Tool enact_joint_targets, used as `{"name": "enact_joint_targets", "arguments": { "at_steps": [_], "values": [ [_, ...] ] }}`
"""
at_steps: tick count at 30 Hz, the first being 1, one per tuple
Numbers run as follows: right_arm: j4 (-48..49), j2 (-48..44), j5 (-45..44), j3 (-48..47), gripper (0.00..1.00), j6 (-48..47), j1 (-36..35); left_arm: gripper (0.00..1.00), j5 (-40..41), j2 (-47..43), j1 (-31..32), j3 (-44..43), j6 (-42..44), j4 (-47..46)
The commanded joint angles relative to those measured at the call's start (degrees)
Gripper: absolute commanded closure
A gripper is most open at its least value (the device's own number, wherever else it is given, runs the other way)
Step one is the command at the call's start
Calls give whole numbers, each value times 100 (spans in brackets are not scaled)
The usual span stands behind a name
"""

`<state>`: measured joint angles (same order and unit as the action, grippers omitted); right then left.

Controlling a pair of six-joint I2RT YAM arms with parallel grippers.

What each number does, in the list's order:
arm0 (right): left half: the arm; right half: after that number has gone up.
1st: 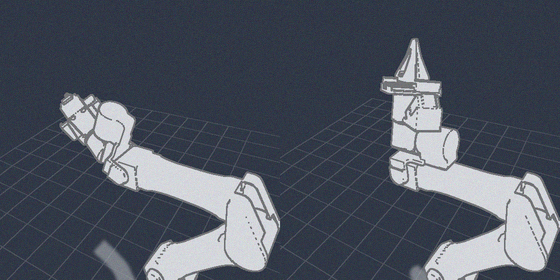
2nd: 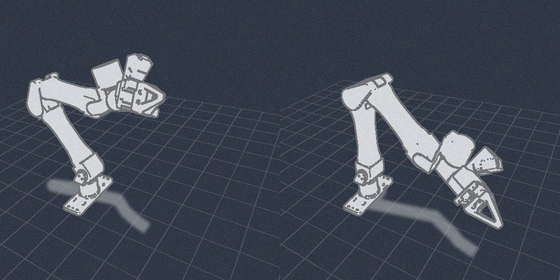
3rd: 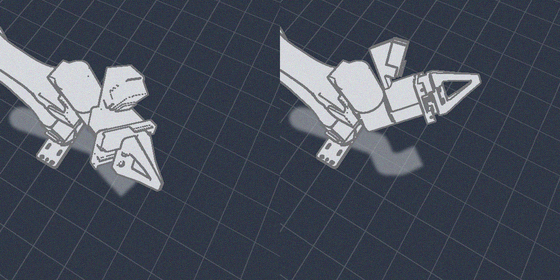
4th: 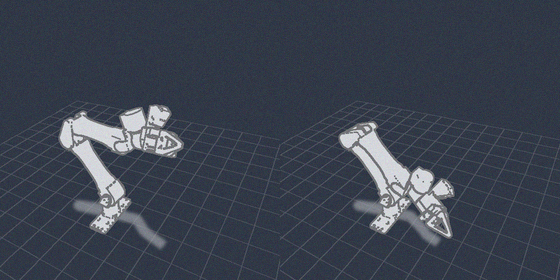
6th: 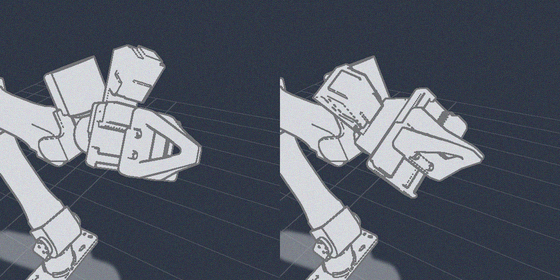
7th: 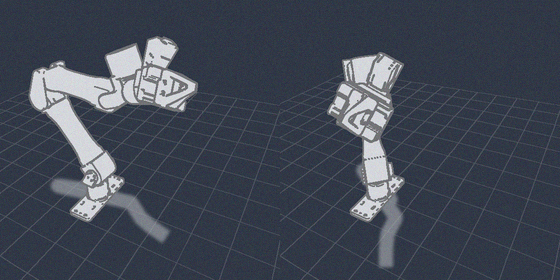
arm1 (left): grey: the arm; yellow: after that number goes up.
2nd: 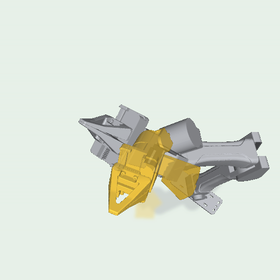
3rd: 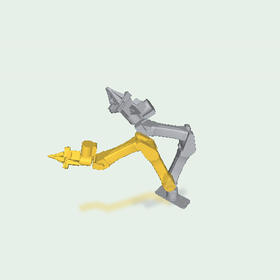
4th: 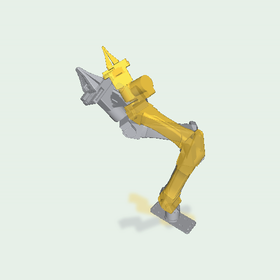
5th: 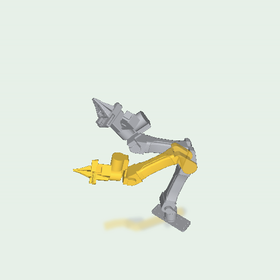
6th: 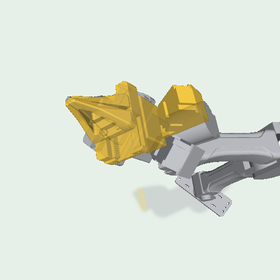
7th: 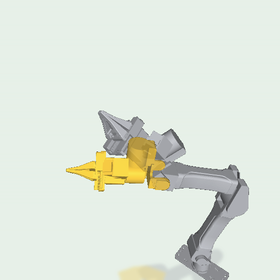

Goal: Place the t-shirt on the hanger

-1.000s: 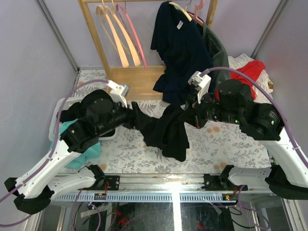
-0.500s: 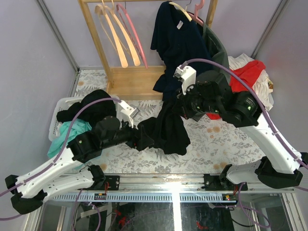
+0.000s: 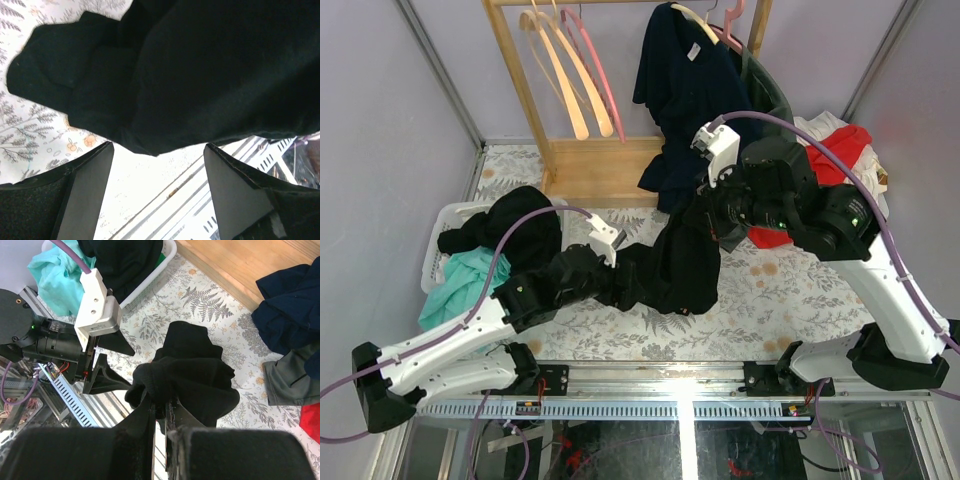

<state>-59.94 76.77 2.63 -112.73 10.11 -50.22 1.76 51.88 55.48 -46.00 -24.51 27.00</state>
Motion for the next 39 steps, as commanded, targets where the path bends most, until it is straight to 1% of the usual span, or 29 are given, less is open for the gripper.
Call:
{"name": "enact_joint_targets", "arguments": {
  "at_steps": [1, 5, 7, 10, 11, 12, 15, 17, 21, 24, 27, 29, 32, 34, 37, 39],
  "values": [
    [47, -191, 128, -98, 100, -139, 57, 27, 606, -20, 25, 29, 11, -998],
    [38, -349, 106, -6, 100, -157, 74, 29, 677, 264, 49, 46, 35, -1475],
    [11, -416, 64, 5, 100, -168, 86, 33, 592, 528, 74, -34, 42, -1568],
    [-21, -521, -11, 39, 100, -193, 106, 40, 355, 770, 174, -79, 40, -1846],
    [-26, -542, -57, 66, 100, -194, 108, 45, 340, 818, 215, -95, 43, -1871],
    [-24, -575, -74, 86, 100, -208, 111, 52, 353, 865, 250, -129, 54, -1863],
    [-26, -685, -129, 161, 100, -205, 120, 81, 457, 923, 272, -349, 41, -1538],
    [-16, -743, -154, 205, 100, -211, 120, 99, 679, 884, 272, -621, -58, -1087],
    [-34, -866, -252, 268, 100, -213, 121, 100, 1134, 645, 278, -1394, -318, -126],
    [-84, -962, -361, 282, 100, -215, 123, 100, 1639, 338, 272, -2066, -382, 526],
    [-125, -1046, -470, 239, 100, -240, 120, 100, 2285, 136, 272, -2941, -256, 1112],
    [-171, -1050, -571, 162, 100, -242, 119, 100, 2629, 184, 278, -3562, -121, 1454],
    [-177, -1100, -588, 23, 100, -253, 117, 100, 2814, 358, 276, -4471, 83, 1711],
    [-75, -1233, -319, -21, 100, -326, 117, 100, 2837, 449, 277, -4932, 238, 1740],
    [275, -1514, 467, 2, 100, -380, 125, 100, 2830, 634, 275, -5617, 506, 1734],
    [353, -1531, 860, -216, 100, -335, 118, 100, 2777, 810, 271, -6162, 710, 1729]
  ]
}}
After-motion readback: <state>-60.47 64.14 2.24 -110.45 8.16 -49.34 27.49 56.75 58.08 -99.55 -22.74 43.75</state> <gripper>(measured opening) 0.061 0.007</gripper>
